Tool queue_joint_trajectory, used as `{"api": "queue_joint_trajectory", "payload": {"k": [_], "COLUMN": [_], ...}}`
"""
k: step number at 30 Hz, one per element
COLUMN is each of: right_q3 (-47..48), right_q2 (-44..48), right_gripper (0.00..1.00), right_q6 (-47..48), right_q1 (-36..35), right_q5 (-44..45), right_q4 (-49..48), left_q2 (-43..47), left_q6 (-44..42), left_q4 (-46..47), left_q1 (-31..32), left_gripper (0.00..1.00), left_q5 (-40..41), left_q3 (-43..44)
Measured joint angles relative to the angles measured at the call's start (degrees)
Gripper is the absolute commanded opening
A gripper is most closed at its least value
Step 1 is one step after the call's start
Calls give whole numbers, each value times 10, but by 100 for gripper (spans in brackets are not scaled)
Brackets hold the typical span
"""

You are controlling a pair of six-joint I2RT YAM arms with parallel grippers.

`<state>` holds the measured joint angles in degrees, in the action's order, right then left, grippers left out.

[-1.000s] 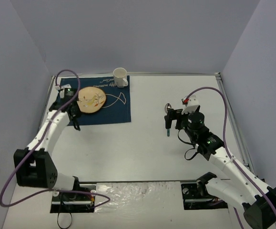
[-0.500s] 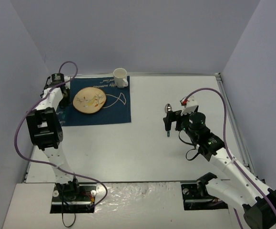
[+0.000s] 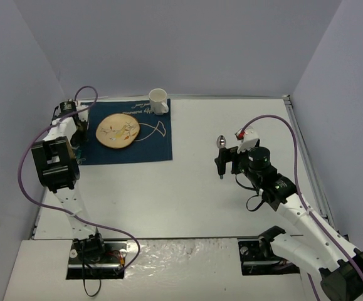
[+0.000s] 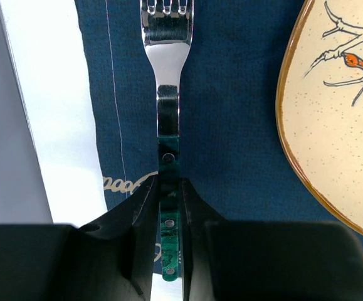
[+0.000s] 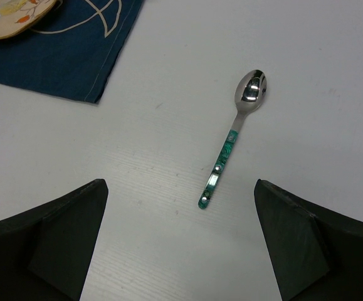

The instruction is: Set the dinner table for one person

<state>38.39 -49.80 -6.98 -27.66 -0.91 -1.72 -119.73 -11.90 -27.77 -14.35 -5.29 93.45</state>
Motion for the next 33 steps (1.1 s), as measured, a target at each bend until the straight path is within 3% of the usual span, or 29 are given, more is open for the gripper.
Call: {"api": "queue_joint_trajectory", "payload": {"k": [9,11,14,25,27,33], "right_q3": [1,1,1,1,1,6], "right_q2": [0,-2,-12,-29,-33,-73], "right_gripper": [100,100,100,100,100,100], "right_q6": [-1,-3,-9,-36,-41,-69], "right_q1": [0,0,0,0,0,0], "right_q5": [0,0,2,37,45,70], "right_q4": [8,8,9,20,20,26], "left_q2": [-25,-25,-28,-31,-31,4], "left_q6": [-5,-5,-5,4,8,45], "left_q4": [8,10,11,16,15,-3], "left_q1": [0,-1,-3,-8,-9,-11], "left_gripper": [2,8,24,43,56,77], "left_q5": [-15,-17,-21,-21,-20,3], "left_q3": [1,3,6,9,10,10]}}
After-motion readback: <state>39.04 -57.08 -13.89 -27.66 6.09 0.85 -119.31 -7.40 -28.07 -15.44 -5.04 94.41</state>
